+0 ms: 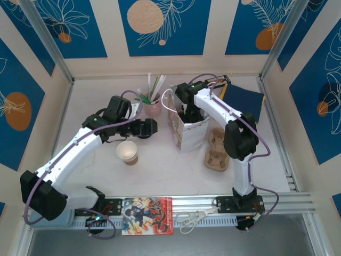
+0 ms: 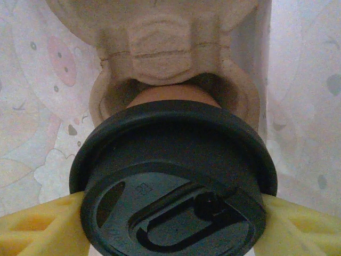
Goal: Pack the takeout coffee
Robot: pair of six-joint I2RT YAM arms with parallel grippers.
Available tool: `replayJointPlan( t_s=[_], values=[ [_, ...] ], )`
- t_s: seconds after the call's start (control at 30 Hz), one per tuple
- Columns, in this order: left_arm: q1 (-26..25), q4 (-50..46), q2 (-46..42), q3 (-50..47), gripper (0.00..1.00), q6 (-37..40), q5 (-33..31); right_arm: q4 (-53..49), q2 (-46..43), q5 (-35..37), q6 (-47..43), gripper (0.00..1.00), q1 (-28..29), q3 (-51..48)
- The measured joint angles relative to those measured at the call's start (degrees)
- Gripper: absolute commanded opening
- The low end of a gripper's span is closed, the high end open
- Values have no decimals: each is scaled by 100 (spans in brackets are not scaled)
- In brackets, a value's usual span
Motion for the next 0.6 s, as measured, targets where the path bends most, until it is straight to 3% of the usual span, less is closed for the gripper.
replayJointPlan(
  t_s=[0.6],
  values=[
    [0,122,35,0,100,-2,363,-20,20,-22,2,70,0,7]
  ],
)
